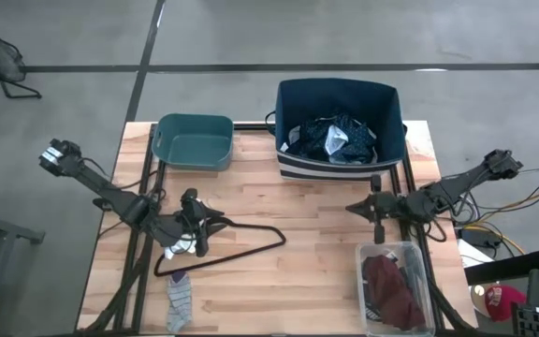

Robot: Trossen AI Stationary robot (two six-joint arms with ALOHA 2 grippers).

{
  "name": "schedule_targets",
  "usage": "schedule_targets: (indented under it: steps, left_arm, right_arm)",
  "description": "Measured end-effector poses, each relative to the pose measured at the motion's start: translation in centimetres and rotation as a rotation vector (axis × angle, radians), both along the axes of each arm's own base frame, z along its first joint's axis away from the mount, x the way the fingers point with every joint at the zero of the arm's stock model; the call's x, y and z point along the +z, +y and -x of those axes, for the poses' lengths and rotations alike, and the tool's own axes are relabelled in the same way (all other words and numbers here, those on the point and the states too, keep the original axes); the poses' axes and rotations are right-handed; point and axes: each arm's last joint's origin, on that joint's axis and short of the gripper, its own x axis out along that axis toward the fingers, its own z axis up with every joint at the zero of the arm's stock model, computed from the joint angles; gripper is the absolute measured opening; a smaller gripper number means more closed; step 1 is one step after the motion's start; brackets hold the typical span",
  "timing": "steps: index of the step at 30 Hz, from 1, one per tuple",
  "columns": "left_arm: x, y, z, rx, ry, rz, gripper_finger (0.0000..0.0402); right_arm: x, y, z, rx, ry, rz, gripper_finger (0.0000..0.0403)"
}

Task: Pick & Place Cloths
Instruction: Put the white sock into the light blue bin

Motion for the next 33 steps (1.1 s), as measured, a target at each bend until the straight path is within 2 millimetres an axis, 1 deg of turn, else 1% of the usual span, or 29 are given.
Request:
schedule_targets:
  steps: [3,9,13,18,22,24,30,33]
  left_arm:
    - [0.0,0.0,0.0,0.0,-0.004,0.003,0.0174]
    - [0.0,0.0,0.0,0.0,-0.005,0.003,0.0174]
    - [0.0,0.0,0.0,-0.002,-0.004,-0.002,0.0174]
    - [0.1,0.0,0.0,0.001,-0.004,-0.008,0.0174]
    - [0.1,0.0,0.0,-0.001,-0.002,-0.026,0.0175]
    - [0.1,0.0,0.0,-0.003,-0.001,-0.035,0.0175]
    - [0.0,0.0,0.0,-0.004,0.002,-0.042,0.0175]
    - [0.0,0.0,0.0,-0.004,0.002,-0.042,0.0175]
  right_arm:
    - [-1.3,0.0,0.5,0.086,-0.069,-0.013,0.0008]
    - [-3.4,-0.5,1.4,0.084,-0.117,-0.016,0.0008]
    - [-4.3,-0.8,1.8,0.082,-0.153,-0.035,0.0008]
    - [-4.2,-1.2,2.3,0.067,-0.188,-0.032,0.0008]
    - [-3.9,-1.3,2.6,0.139,-0.212,-0.028,0.0008]
    - [-3.8,-1.4,2.6,0.135,-0.217,-0.023,0.0008]
    - [-4.2,-1.5,2.3,0.115,-0.175,-0.008,0.0008]
    - [-4.4,-1.4,2.0,0.109,-0.138,-0.034,0.0008]
